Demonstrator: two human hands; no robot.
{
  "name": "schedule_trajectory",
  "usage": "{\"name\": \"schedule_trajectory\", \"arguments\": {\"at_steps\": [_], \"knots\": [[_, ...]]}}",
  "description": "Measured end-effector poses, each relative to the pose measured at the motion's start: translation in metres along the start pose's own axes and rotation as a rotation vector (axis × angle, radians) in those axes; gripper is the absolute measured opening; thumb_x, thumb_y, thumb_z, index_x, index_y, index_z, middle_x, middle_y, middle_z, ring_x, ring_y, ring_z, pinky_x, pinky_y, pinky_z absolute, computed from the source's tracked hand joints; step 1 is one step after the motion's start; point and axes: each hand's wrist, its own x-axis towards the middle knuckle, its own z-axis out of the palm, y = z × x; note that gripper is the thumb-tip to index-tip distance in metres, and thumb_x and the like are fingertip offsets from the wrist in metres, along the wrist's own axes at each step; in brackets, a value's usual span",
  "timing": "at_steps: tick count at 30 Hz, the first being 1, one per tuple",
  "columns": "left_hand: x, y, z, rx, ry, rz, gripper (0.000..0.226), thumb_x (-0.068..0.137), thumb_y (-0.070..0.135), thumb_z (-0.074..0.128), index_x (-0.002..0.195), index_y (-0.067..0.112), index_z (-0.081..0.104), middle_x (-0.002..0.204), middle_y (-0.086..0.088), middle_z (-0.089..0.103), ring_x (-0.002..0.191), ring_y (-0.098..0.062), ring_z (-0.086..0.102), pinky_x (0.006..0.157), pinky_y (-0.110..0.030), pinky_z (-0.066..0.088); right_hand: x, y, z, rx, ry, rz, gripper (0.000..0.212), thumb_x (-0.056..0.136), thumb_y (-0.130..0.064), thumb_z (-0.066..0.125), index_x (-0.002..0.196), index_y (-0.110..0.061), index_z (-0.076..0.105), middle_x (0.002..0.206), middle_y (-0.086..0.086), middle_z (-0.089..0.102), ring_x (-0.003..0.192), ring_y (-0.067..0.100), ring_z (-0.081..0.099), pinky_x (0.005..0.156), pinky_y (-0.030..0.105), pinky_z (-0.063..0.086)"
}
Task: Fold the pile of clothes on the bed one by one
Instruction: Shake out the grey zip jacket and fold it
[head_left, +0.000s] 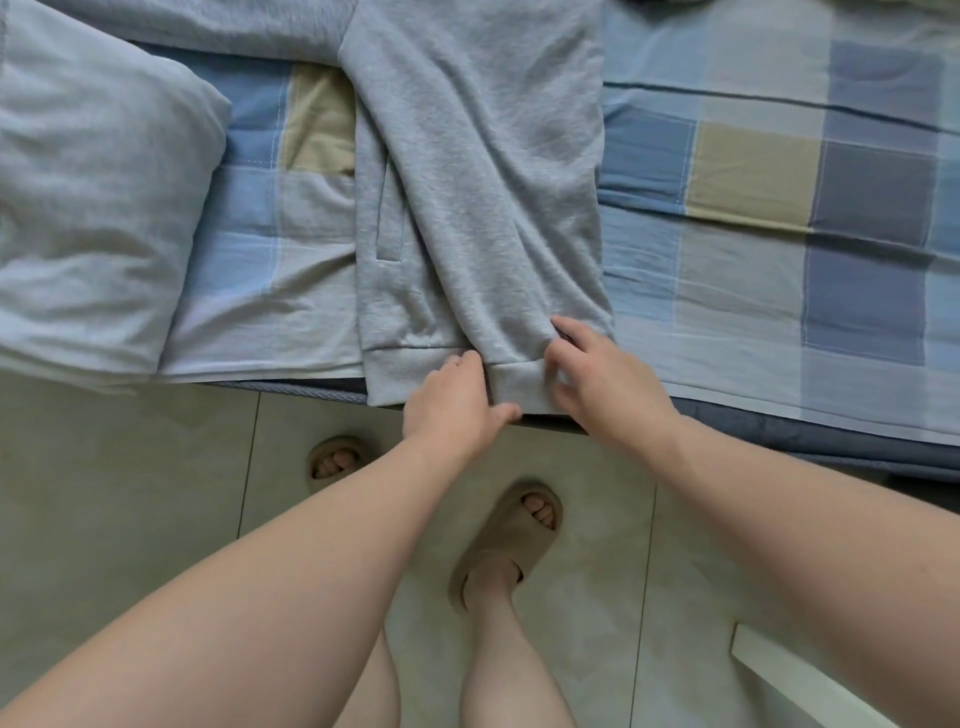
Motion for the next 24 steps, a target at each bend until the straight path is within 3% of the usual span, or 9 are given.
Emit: {"name": "schedule_trajectory", "arguments": {"at_steps": [2,4,6,11,13,14,17,20,24], "knots": [[0.003,0.002,0.003,-0.115,0.053,0.044,0.026,0.095,0.042,0.062,0.095,0.017,0.056,0.103,-0.004,0.054,0.106,-0.03,0.056,0.085,-0.042,0.048,0.0,0.006,-0.002,0.03,-0.058,-0.024,0.043,0.083,-0.034,0.073,0.119,-0.021,0.053,0.164,0.002,0.023,0.139,0.028,0.042,0.094,0.04,0.046],[0.003,0.003,0.001,-0.225,0.061,0.093,0.028,0.097,0.035,0.06,0.077,0.02,0.048,0.092,-0.002,0.05,0.093,-0.026,0.054,0.08,-0.039,0.044,-0.003,0.006,-0.005,0.006,-0.182,0.004,0.061,0.078,-0.051,0.075,0.126,-0.027,0.046,0.167,-0.003,0.012,0.148,0.019,0.028,0.109,0.046,0.037],[-0.001,0.008,-0.007,-0.401,0.036,0.106,0.037,0.096,0.032,0.064,0.069,0.019,0.043,0.08,0.001,0.048,0.076,-0.018,0.049,0.07,-0.034,0.037,-0.006,0.0,-0.011,0.011,-0.173,0.041,0.065,0.077,-0.055,0.073,0.127,-0.026,0.045,0.166,-0.004,0.013,0.149,0.018,0.024,0.11,0.049,0.035],[-0.015,0.024,-0.036,-0.777,0.01,0.142,0.031,0.095,0.025,0.068,0.07,0.01,0.056,0.062,0.009,0.045,0.059,-0.01,0.038,0.061,-0.029,0.033,-0.012,-0.01,-0.025,0.334,0.099,0.002,0.026,0.087,-0.011,0.059,0.111,-0.015,0.065,0.144,-0.002,0.052,0.123,0.025,0.055,0.092,0.043,0.05],[-0.021,0.028,-0.048,-0.832,0.027,0.182,0.014,0.091,0.02,0.068,0.079,0.021,0.063,0.074,0.016,0.057,0.067,-0.004,0.049,0.069,-0.024,0.04,-0.015,-0.009,-0.042,0.461,0.163,0.012,0.016,0.092,-0.012,0.062,0.106,-0.013,0.071,0.125,-0.001,0.065,0.111,0.022,0.061,0.091,0.035,0.048],[-0.022,0.029,-0.052,-0.793,-0.001,0.208,0.01,0.088,0.017,0.066,0.094,0.025,0.065,0.094,0.013,0.063,0.08,-0.001,0.055,0.078,-0.02,0.044,-0.017,-0.007,-0.052,0.493,0.183,0.024,0.012,0.094,-0.016,0.064,0.103,-0.012,0.072,0.113,0.001,0.068,0.103,0.022,0.062,0.087,0.033,0.047],[-0.024,0.034,-0.052,-0.393,-0.026,0.311,0.079,0.073,0.034,0.066,0.146,0.037,0.036,0.148,0.003,0.036,0.13,-0.019,0.046,0.111,-0.036,0.039,-0.02,-0.003,-0.08,0.642,0.179,0.096,0.026,0.097,-0.034,0.064,0.093,-0.009,0.069,0.088,0.008,0.066,0.084,0.028,0.06,0.076,0.042,0.05],[-0.023,0.051,-0.042,-0.237,0.094,0.247,0.101,0.067,0.058,0.08,0.149,0.034,0.025,0.15,0.001,0.029,0.13,-0.028,0.047,0.107,-0.05,0.04,-0.022,-0.004,-0.101,0.729,0.121,0.088,0.033,0.094,-0.042,0.063,0.088,-0.01,0.068,0.084,0.009,0.066,0.077,0.022,0.059,0.074,0.043,0.05],[-0.015,0.065,-0.036,-0.341,0.307,0.159,0.044,0.083,0.019,0.069,0.118,0.018,0.042,0.125,-0.005,0.045,0.107,-0.033,0.057,0.094,-0.05,0.048,-0.023,-0.005,-0.116,0.694,0.113,0.034,0.019,0.095,-0.031,0.062,0.082,-0.019,0.067,0.066,-0.008,0.058,0.059,-0.001,0.045,0.057,0.025,0.038]]}}
